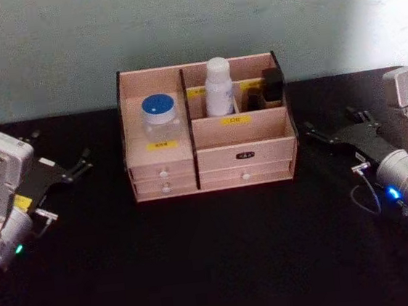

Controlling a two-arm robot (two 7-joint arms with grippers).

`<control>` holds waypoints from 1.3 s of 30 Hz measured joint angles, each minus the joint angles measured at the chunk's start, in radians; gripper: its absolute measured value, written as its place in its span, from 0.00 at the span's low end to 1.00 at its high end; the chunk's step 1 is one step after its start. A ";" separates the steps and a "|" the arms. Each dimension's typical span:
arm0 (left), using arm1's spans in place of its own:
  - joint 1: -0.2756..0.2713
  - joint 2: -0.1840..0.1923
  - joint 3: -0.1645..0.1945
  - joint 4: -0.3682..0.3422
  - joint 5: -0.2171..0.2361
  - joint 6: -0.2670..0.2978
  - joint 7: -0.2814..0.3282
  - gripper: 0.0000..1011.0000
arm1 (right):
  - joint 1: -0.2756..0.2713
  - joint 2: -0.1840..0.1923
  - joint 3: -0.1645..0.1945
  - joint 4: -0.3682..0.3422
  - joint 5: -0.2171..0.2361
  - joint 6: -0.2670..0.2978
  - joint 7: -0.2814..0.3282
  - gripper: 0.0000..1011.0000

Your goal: Pick up the facial cleanser and watermelon frost from the table and place them into the tiered storage box.

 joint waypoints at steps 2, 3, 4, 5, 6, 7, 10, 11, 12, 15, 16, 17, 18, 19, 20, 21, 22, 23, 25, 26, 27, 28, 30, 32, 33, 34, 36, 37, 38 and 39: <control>0.000 0.000 0.000 0.000 0.000 0.000 0.000 0.99 | 0.000 0.000 0.000 0.000 0.000 0.000 0.000 0.99; 0.000 0.000 0.000 0.000 0.000 0.000 0.000 0.99 | 0.000 0.000 0.000 0.000 0.000 0.000 0.000 0.99; 0.000 0.000 0.000 0.000 0.000 0.000 0.000 0.99 | 0.000 0.001 0.000 0.000 0.000 0.000 0.000 0.99; 0.000 0.000 0.000 0.000 0.000 0.000 0.000 0.99 | 0.000 0.001 0.000 0.000 0.000 -0.001 0.000 0.99; 0.000 0.000 0.000 0.000 0.000 0.000 0.000 0.99 | 0.000 0.001 0.000 0.000 0.000 -0.001 0.000 0.99; 0.000 0.000 0.000 0.000 0.000 0.000 0.000 0.99 | 0.000 0.001 0.000 0.000 0.000 -0.001 0.000 0.99; 0.000 0.000 0.000 0.000 0.000 0.000 0.000 0.99 | 0.000 0.001 0.000 0.000 0.001 -0.001 0.000 0.99; 0.000 0.000 0.000 0.000 0.000 0.000 0.000 0.99 | 0.000 0.001 0.000 0.000 0.001 -0.002 0.000 0.99; 0.000 0.000 0.000 0.000 0.000 0.000 0.000 0.99 | 0.000 0.001 0.000 0.000 0.001 -0.002 0.000 0.99; 0.000 0.000 0.000 0.000 0.000 0.000 0.000 0.99 | -0.001 0.002 0.000 0.000 0.001 -0.002 0.000 0.99; 0.000 0.000 0.000 0.000 0.000 0.000 0.000 0.99 | -0.001 0.002 0.000 0.000 0.002 -0.002 0.001 0.99; 0.000 0.000 0.000 0.000 0.000 0.000 0.000 0.99 | -0.001 0.002 0.000 0.000 0.002 -0.002 0.001 0.99; 0.000 0.000 0.000 0.000 0.000 0.000 0.000 0.99 | -0.001 0.002 0.000 0.000 0.002 -0.002 0.001 0.99; 0.000 0.000 0.000 0.000 0.000 0.000 0.000 0.99 | -0.001 0.002 0.000 0.000 0.002 -0.002 0.001 0.99; 0.000 0.000 0.000 0.000 0.000 0.000 0.000 0.99 | -0.001 0.002 0.000 -0.001 0.002 -0.003 0.001 0.99; 0.000 0.000 0.000 0.000 0.000 0.000 0.000 0.99 | -0.001 0.002 0.000 -0.001 0.002 -0.003 0.001 0.99; 0.000 0.000 0.000 0.000 0.000 0.000 0.000 0.99 | -0.001 0.002 0.000 -0.001 0.002 -0.003 0.001 0.99; 0.000 0.000 0.000 0.000 0.000 0.000 0.000 0.99 | -0.001 0.002 0.000 -0.001 0.002 -0.003 0.001 0.99; 0.000 0.000 0.000 0.000 0.000 0.000 0.000 0.99 | -0.001 0.002 0.000 -0.001 0.002 -0.003 0.001 0.99; 0.000 0.000 0.000 0.000 0.000 0.000 0.000 0.99 | -0.001 0.002 0.000 -0.001 0.003 -0.003 0.001 0.99; 0.000 0.000 0.000 0.000 0.000 0.000 0.000 0.99 | -0.001 0.003 0.000 -0.001 0.003 -0.003 0.002 0.99; 0.000 0.000 0.000 0.000 0.000 0.000 0.000 0.99 | -0.001 0.003 0.000 -0.001 0.003 -0.003 0.002 0.99; 0.000 0.000 0.000 0.000 0.000 0.000 0.000 0.99 | -0.001 0.003 0.000 -0.001 0.003 -0.004 0.002 0.99; 0.000 0.000 0.000 0.000 0.000 0.000 0.000 0.99 | -0.001 0.003 0.000 -0.001 0.003 -0.004 0.002 0.99; 0.000 0.000 0.000 0.000 0.000 0.000 0.000 0.99 | -0.001 0.003 0.000 -0.001 0.004 -0.004 0.002 0.99; 0.000 0.000 0.000 0.000 0.000 0.000 0.000 0.99 | -0.001 0.003 0.000 -0.001 0.004 -0.004 0.002 0.99; 0.000 0.000 0.000 0.000 0.000 0.000 0.000 0.99 | -0.001 0.003 0.000 -0.001 0.004 -0.004 0.002 0.99; 0.000 0.000 0.000 0.000 0.000 0.000 0.000 0.99 | -0.001 0.003 0.000 -0.001 0.004 -0.004 0.002 0.99; 0.000 0.000 0.000 0.000 0.000 0.000 0.000 0.99 | -0.001 0.003 0.000 -0.001 0.004 -0.004 0.002 0.99; 0.000 0.000 0.000 0.000 0.000 0.000 0.000 0.99 | -0.001 0.003 0.000 -0.001 0.004 -0.004 0.002 0.99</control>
